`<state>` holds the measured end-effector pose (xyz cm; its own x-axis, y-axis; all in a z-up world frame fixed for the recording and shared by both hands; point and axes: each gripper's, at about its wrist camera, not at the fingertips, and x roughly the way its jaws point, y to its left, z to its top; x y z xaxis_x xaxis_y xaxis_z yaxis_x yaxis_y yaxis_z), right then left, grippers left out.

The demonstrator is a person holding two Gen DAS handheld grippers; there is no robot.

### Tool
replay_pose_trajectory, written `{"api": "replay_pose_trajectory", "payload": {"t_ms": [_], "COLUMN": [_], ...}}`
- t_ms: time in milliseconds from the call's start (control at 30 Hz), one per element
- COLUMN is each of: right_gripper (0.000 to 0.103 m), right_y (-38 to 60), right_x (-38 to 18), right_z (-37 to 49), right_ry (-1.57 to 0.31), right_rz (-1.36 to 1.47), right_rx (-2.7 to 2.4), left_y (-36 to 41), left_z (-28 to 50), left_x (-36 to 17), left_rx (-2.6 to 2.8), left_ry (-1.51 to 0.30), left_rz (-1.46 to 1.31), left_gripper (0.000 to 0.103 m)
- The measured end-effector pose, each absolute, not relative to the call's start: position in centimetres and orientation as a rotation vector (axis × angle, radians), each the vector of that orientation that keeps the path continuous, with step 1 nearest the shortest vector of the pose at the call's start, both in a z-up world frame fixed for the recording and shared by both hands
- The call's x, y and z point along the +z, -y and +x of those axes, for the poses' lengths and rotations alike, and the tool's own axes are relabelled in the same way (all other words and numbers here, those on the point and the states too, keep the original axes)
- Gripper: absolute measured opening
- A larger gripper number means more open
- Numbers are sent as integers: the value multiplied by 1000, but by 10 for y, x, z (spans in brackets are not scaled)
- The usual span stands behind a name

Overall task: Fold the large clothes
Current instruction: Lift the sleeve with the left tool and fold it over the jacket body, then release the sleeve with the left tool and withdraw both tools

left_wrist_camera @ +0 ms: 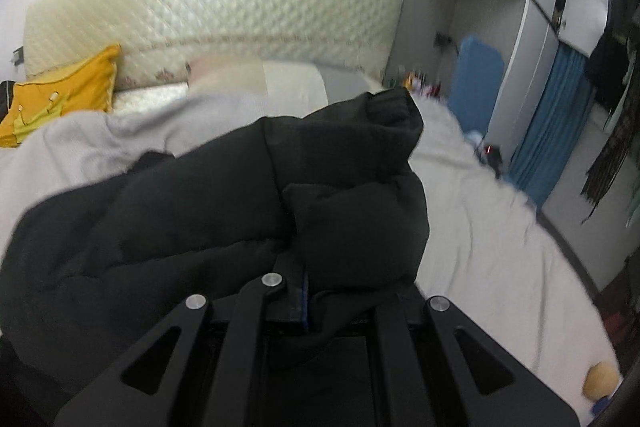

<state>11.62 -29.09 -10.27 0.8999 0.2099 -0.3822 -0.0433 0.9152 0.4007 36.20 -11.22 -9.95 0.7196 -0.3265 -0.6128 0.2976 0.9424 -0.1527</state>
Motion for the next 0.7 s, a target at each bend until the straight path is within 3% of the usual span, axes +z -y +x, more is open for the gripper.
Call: {"api": "replay_pose_trajectory", "payload": {"t_ms": [300,700], "right_gripper": [103,103], "right_y": [300,297], "right_x": [-116,-114], "right_z": [132,140], "right_ry": [-466,-456], "right_rz": [412,365], "right_rx": [126,93], "left_y": [132,118], "left_z": [372,355], "left_x": [-147,-126], "left_rx": [-337,-376], "left_ry": [-769,-783], "left_rz": [18,2], "left_gripper": [6,13]}}
